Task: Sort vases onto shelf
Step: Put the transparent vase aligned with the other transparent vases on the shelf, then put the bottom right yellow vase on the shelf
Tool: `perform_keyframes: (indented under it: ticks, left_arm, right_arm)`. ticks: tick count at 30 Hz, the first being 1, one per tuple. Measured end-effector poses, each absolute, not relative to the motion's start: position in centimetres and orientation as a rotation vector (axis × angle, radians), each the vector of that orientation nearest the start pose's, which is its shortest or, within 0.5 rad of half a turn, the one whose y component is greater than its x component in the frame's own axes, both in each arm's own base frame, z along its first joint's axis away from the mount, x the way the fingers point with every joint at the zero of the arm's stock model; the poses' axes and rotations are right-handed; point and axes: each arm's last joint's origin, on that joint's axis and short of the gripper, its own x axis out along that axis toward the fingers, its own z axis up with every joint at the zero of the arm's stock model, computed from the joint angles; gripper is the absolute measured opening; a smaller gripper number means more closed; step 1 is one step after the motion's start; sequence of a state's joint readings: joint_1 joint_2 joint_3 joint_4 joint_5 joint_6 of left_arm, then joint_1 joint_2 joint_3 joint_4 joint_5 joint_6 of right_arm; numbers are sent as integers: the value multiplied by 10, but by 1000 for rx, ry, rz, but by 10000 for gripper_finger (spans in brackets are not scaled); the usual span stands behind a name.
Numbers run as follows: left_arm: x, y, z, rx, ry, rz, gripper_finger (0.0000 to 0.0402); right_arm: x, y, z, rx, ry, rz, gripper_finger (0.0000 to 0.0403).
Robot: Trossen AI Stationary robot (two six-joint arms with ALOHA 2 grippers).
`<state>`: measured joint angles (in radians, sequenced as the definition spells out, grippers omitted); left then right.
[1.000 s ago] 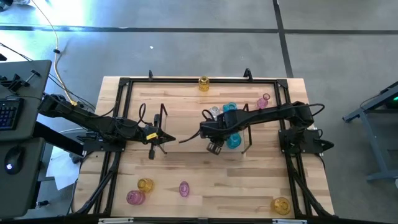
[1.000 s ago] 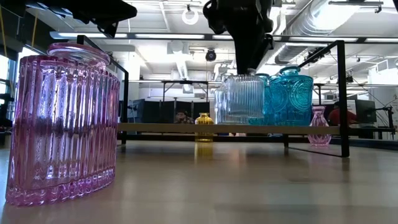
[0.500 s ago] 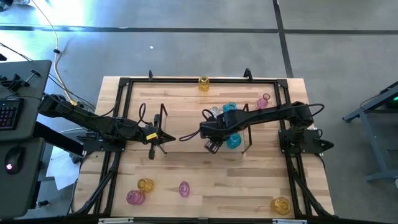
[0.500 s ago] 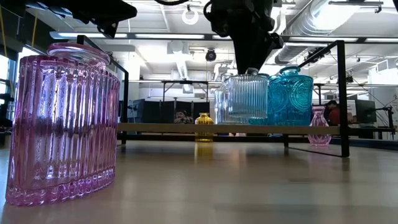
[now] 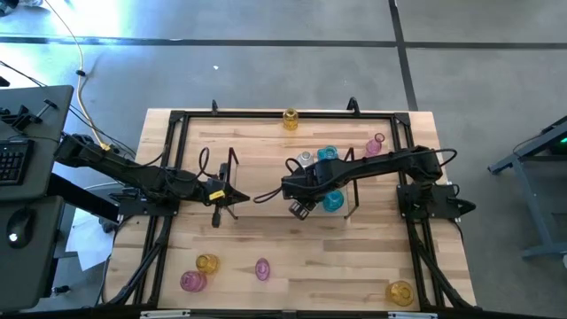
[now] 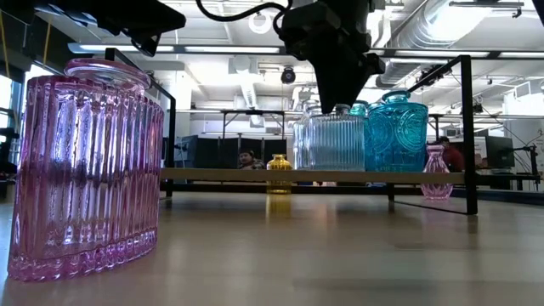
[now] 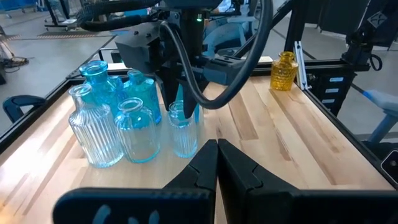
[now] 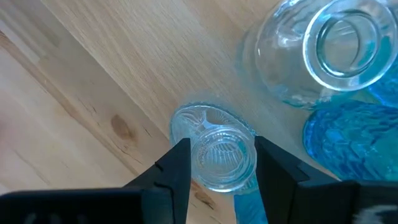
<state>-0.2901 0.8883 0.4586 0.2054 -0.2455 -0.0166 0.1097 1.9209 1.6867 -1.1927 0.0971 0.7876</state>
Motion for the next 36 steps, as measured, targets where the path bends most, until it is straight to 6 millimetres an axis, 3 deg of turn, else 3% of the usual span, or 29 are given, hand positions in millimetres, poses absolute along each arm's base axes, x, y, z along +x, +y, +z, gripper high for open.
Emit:
perform_keyframes:
  ticks: [11, 16, 26, 36]
  left_arm:
    - [189, -49, 240, 35, 208, -42, 1]
    - [188, -48, 243, 65, 185, -23, 1]
    - [176, -43, 255, 85, 105, 11, 1]
    - [148, -34, 227, 70, 36, 36, 1]
  right_arm:
    - [375, 39, 257, 464, 1339, -514, 213]
    - [372, 38, 263, 416, 1330, -476, 218]
    - [339, 56, 309, 218, 1227, -431, 149]
    - [282, 92, 363, -136, 1007, -424, 13]
